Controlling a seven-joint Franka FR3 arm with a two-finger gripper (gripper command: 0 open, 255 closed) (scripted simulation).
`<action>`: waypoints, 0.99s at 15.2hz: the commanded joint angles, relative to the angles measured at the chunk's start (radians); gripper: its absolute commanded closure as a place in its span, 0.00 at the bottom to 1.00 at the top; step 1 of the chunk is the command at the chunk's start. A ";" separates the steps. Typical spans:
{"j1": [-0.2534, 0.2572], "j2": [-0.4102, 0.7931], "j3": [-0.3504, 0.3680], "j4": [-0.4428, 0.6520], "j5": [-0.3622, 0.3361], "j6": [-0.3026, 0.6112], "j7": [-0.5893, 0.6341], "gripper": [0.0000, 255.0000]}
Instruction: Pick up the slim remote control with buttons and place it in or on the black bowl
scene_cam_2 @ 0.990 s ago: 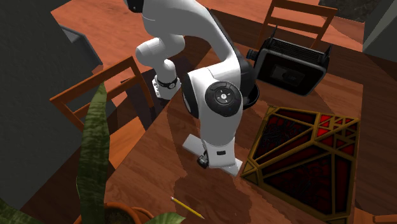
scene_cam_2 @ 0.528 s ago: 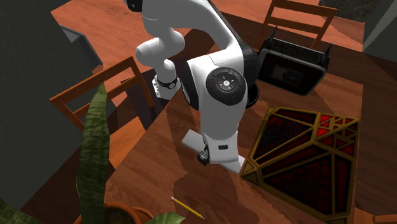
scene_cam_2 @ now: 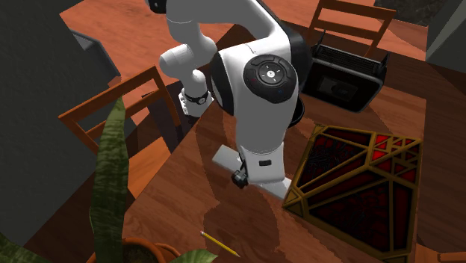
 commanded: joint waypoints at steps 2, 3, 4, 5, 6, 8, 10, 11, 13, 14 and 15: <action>-0.001 0.004 -0.001 0.045 0.001 -0.042 -0.001 1.00; -0.002 0.005 -0.001 0.061 0.001 -0.056 -0.001 1.00; -0.002 0.006 -0.001 0.070 0.001 -0.064 -0.001 1.00; 0.010 -0.024 0.008 0.033 -0.005 -0.055 0.020 1.00; 0.022 -0.053 0.017 -0.003 -0.011 -0.048 0.041 1.00; 0.044 -0.107 0.037 -0.068 -0.020 -0.036 0.084 1.00; 0.064 -0.158 0.059 -0.127 -0.027 -0.026 0.128 1.00; 0.074 -0.182 0.071 -0.155 -0.029 -0.022 0.150 1.00; 0.093 -0.228 0.096 -0.205 -0.031 -0.016 0.194 1.00; 0.102 -0.249 0.109 -0.228 -0.031 -0.014 0.216 1.00; 0.111 -0.269 0.122 -0.250 -0.030 -0.012 0.238 1.00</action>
